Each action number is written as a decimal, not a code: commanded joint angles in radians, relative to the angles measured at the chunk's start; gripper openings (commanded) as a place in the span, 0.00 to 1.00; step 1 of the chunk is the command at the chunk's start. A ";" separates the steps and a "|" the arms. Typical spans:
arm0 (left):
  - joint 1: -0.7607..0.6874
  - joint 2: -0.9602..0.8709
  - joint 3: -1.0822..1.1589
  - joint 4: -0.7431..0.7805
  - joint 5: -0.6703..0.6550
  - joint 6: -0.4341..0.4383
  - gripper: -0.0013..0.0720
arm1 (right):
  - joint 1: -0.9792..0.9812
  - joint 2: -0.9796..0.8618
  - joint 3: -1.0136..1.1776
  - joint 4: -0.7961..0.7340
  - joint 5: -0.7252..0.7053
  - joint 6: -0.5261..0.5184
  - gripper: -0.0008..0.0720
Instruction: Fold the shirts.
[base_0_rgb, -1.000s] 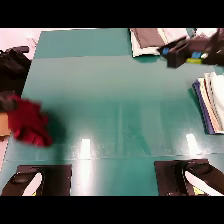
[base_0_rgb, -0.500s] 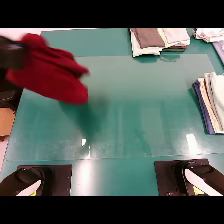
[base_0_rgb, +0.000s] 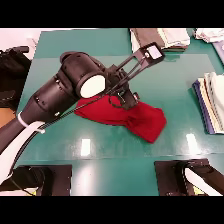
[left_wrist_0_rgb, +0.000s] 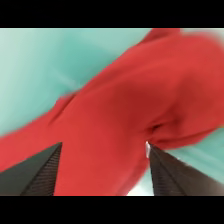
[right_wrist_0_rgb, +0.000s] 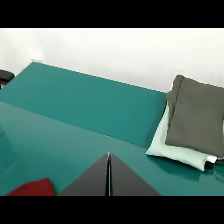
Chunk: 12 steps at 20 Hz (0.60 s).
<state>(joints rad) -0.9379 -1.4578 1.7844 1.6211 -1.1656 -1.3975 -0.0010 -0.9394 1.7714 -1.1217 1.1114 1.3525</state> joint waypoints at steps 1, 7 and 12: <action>0.164 -0.029 0.006 0.042 -0.071 -0.086 0.86 | -0.002 0.000 0.002 0.000 0.019 0.002 0.03; 0.667 -0.048 -0.171 -0.330 -0.029 -0.146 0.86 | -0.002 0.000 0.002 0.001 0.037 0.002 0.03; 0.832 -0.110 -0.397 -0.467 0.012 -0.085 0.86 | -0.002 -0.002 -0.003 0.002 0.045 0.002 0.03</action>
<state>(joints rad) -0.2043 -1.5352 1.5013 1.2610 -1.1778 -1.5143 -0.0029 -0.9401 1.7702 -1.1213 1.1492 1.3544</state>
